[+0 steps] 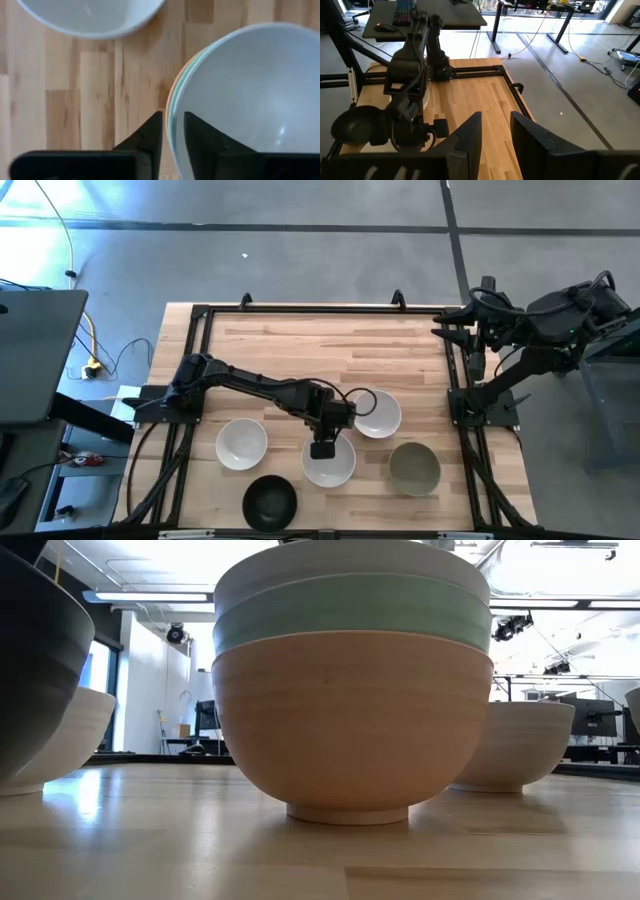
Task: Nest bowls inside each other
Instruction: Stack the middle white bowl on top of the green bowl, then stack the right white bowl on top of the white bowl
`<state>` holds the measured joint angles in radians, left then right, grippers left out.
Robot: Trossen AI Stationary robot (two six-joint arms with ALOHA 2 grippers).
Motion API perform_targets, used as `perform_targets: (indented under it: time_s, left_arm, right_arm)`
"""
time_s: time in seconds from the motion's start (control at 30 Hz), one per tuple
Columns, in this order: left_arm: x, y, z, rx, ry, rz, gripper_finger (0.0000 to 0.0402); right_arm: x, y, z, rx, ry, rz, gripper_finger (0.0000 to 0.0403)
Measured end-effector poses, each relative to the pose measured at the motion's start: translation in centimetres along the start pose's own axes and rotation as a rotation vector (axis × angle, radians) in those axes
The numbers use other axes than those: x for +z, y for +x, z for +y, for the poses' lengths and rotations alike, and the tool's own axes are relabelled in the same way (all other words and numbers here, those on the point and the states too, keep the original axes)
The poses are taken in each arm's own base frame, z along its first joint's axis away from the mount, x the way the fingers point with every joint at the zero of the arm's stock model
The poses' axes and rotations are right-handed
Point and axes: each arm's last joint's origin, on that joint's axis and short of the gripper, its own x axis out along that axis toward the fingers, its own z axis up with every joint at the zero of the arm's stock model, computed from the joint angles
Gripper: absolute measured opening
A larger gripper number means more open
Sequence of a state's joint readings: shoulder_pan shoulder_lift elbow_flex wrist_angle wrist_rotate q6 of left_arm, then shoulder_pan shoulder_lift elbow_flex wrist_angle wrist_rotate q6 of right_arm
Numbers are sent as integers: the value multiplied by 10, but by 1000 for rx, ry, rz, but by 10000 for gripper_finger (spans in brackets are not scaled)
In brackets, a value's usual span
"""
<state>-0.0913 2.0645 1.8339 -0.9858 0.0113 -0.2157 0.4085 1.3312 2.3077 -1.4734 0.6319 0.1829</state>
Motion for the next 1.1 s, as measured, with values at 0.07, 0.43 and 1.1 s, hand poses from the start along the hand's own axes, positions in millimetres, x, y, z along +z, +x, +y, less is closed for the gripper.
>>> perform_targets:
  time_s: [0.07, 0.43, 1.1]
  left_arm:
    - [3, -5, -1, -6, 9, -29, 91]
    - [-3, -24, 16, 125, 29, 22, 140]
    - [-20, -155, 54, 265, 66, -321, 141]
  right_arm:
    - [0, 0, 0, 0, 0, 0, 93]
    - [-12, 11, 6, -31, 94, 111, 93]
    - [-111, 110, 52, -288, 303, 562, 93]
